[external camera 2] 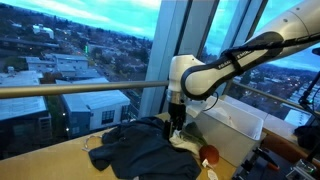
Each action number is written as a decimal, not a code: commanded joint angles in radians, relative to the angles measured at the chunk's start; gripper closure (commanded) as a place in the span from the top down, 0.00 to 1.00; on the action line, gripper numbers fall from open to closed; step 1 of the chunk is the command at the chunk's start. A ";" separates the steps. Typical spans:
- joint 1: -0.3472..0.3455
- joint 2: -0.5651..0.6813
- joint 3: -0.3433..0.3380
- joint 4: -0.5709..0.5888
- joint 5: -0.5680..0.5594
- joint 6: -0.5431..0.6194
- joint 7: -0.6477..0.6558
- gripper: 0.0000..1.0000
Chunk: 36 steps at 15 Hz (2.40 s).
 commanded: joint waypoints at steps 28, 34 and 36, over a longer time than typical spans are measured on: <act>0.070 -0.091 0.041 -0.016 0.028 -0.073 -0.078 0.03; 0.045 -0.324 0.048 -0.048 0.028 -0.142 -0.086 0.03; 0.035 -0.405 0.041 -0.052 0.023 -0.154 -0.084 0.03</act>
